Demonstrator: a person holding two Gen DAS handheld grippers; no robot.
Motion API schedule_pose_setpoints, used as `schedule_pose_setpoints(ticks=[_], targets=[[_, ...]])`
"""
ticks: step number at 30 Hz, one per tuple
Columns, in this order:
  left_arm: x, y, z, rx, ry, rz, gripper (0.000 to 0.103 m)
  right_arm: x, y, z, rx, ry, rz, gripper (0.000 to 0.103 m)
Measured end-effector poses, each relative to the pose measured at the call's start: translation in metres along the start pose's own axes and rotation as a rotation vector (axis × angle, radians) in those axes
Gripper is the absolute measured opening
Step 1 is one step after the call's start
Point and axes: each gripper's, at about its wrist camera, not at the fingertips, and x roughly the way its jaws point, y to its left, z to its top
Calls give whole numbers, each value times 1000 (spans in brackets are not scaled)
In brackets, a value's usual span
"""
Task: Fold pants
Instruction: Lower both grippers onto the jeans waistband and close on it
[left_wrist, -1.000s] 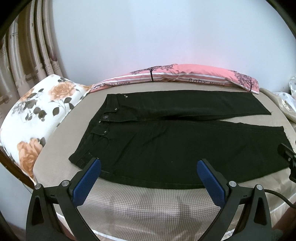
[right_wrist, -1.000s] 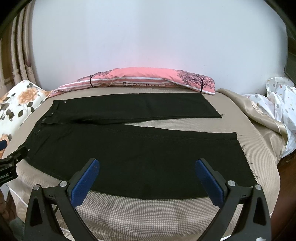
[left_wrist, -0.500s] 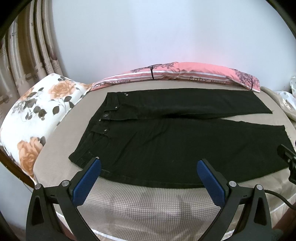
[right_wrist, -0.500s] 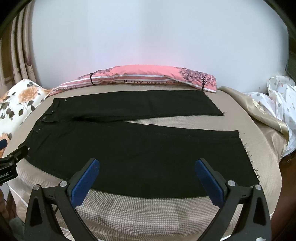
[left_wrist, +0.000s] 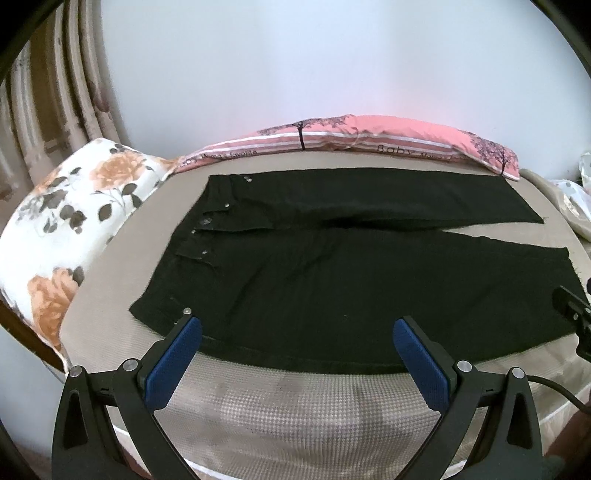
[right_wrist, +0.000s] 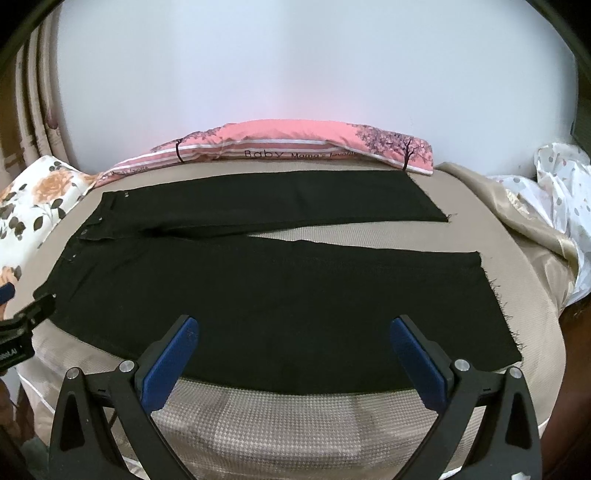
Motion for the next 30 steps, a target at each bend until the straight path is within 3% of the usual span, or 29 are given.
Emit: schedule_pose_setpoints(ticks=[8, 12, 16, 20, 25, 29, 30], targets=[[20, 30, 36, -20, 43, -127, 103, 24, -4, 29, 53, 70, 84, 103], [41, 69, 75, -38, 24, -113, 101, 43, 4, 54, 40, 76, 119, 103], [76, 107, 109, -50, 35, -89, 89, 66, 21, 83, 24, 78, 147, 103], [125, 148, 143, -79, 64, -130, 78, 90, 41, 108, 7, 90, 148, 103], [206, 198, 182, -179, 146, -312, 68, 128, 70, 136, -38, 121, 153, 103], [268, 228, 197, -311, 247, -449, 45, 164, 94, 149, -81, 159, 146, 103], [286, 237, 199, -349, 272, -467, 44, 170, 98, 151, -89, 167, 144, 103]])
